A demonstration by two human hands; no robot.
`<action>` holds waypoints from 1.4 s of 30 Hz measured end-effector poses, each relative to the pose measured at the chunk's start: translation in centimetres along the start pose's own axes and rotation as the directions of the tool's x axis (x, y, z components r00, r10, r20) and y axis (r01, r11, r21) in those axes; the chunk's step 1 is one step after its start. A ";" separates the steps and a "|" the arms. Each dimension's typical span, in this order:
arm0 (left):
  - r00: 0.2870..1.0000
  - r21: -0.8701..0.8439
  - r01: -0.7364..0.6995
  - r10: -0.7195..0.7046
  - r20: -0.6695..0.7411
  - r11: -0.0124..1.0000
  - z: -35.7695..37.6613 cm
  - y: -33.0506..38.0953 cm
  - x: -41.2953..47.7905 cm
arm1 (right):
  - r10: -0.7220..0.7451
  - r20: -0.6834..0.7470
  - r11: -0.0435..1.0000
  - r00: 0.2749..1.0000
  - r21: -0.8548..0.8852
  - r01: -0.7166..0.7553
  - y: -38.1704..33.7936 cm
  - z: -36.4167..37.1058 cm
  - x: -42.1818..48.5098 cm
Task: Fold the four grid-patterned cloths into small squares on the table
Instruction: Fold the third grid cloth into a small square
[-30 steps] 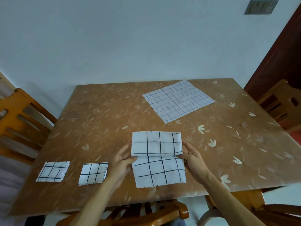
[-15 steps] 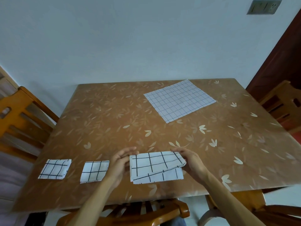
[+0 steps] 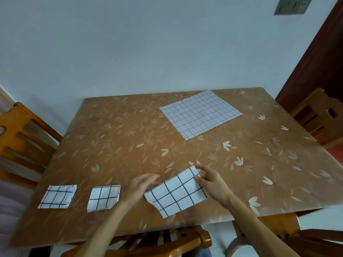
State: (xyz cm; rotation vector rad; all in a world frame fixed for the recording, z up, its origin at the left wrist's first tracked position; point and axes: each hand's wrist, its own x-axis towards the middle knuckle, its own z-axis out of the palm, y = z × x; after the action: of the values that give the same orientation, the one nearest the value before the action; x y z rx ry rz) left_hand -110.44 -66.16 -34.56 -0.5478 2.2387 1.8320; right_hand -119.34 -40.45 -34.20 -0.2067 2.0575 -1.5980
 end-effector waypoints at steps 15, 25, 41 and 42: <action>0.994 0.288 -0.084 0.060 0.090 0.954 3.9 -2.8 2.9 | 0.053 -0.042 0.922 0.998 -0.381 -0.065 3.4 0.5 4.1; 0.959 0.738 -0.083 0.255 -0.124 0.670 5.1 -8.1 6.0 | 0.186 -0.138 0.875 0.973 -0.427 -0.228 9.2 2.1 7.2; 0.974 0.939 -0.210 0.145 0.176 0.273 7.9 -13.9 5.1 | -0.195 0.301 0.310 0.934 -0.884 0.350 15.3 4.3 7.5; 0.977 0.942 -0.195 0.136 0.163 0.273 7.6 -13.8 5.1 | -0.194 0.266 0.313 0.944 -0.895 0.317 15.4 3.7 7.8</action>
State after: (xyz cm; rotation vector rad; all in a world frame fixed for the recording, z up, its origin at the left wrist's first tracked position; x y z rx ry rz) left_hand -110.10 -61.81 -50.56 0.0144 2.8490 0.1703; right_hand -121.21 -42.48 -51.63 -1.0581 2.6985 -0.2500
